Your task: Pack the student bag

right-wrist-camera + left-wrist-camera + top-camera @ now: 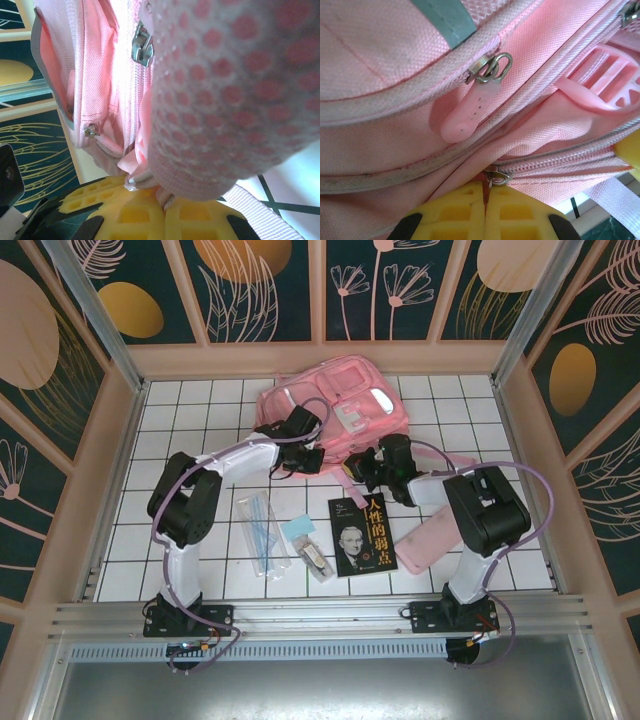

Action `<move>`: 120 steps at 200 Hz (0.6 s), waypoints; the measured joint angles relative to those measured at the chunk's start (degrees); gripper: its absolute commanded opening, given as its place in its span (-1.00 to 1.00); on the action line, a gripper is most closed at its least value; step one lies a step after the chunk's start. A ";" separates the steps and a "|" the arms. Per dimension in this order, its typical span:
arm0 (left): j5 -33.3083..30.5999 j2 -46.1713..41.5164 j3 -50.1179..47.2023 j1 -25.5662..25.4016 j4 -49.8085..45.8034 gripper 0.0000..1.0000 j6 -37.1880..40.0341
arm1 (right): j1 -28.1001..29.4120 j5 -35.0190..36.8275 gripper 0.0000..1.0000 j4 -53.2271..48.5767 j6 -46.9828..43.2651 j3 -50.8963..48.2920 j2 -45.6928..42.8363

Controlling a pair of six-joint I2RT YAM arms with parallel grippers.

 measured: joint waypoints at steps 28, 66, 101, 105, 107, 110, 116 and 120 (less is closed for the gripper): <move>0.90 -2.05 -0.42 0.20 0.26 -1.00 0.79 | -0.63 -0.92 -1.00 -0.79 -2.29 0.02 -1.75; 5.64 -4.37 -0.42 1.03 -0.15 -1.00 0.57 | -1.16 -1.66 -1.00 -3.56 -5.03 1.90 -2.95; 6.12 -4.57 3.23 0.98 -5.49 -1.00 0.63 | -1.03 -2.29 -1.00 -8.02 -7.76 6.47 -1.70; 5.70 -4.35 3.89 0.98 -6.32 -1.00 0.81 | -0.94 -2.29 -1.00 -8.55 -8.37 7.08 -1.40; 5.57 -4.24 4.28 0.98 -6.84 -1.00 0.81 | -0.90 -2.29 -1.00 -8.87 -8.55 7.43 -1.25; 5.20 -4.04 4.79 0.98 -7.50 -1.00 0.87 | -0.76 -2.23 -1.00 -9.42 -9.07 7.98 -0.94; 4.39 -3.50 5.95 0.98 -9.20 -1.00 1.09 | -0.46 -2.01 -1.00 -10.64 -10.19 9.01 -0.48; 3.91 -3.13 6.56 0.98 -10.16 -1.00 1.33 | -0.20 -1.81 -1.00 -11.58 -10.86 9.68 -0.22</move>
